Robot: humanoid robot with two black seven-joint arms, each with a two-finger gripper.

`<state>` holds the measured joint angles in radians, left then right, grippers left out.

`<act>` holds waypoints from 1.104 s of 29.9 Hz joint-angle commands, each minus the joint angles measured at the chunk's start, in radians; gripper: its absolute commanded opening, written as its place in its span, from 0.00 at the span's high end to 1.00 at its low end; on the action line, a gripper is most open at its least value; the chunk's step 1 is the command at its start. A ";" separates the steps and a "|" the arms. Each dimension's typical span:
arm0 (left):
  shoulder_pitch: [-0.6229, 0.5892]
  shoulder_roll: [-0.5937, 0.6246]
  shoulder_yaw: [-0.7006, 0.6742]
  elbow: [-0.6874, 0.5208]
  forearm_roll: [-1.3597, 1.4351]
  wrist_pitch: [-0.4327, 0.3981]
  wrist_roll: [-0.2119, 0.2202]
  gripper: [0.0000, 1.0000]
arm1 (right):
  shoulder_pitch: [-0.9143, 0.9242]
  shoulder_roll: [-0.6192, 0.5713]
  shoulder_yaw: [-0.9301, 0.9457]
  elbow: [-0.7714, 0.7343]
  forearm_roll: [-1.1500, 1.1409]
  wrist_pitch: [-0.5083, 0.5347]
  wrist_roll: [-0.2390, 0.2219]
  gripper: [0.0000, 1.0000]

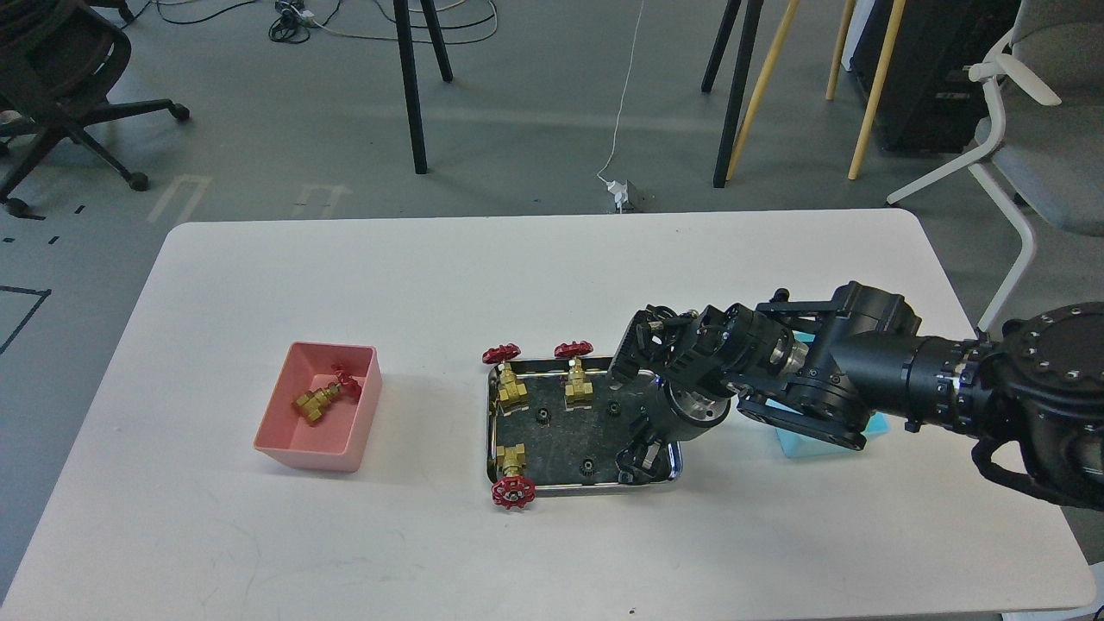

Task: Place valve in pink box and gear in blue box
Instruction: 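Lower the right hand and pinch the small black gear, then lift the gear and carry it over the light blue box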

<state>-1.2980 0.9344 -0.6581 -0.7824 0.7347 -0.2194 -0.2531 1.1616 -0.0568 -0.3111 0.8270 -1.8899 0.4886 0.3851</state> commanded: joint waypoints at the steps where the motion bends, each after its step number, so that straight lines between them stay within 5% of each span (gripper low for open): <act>1: 0.000 0.001 0.000 0.000 0.000 0.000 0.000 0.02 | 0.004 0.000 0.000 0.003 0.000 0.000 0.000 0.64; 17: 0.000 0.001 0.000 0.008 0.000 0.000 0.000 0.02 | 0.010 0.002 -0.014 0.006 0.002 0.000 0.000 0.67; 33: 0.000 0.003 0.000 0.008 0.000 0.000 0.000 0.02 | 0.015 0.018 -0.014 0.007 0.002 0.000 0.000 0.91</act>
<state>-1.2980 0.9373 -0.6581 -0.7746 0.7347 -0.2194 -0.2531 1.1742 -0.0440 -0.3253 0.8349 -1.8883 0.4888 0.3848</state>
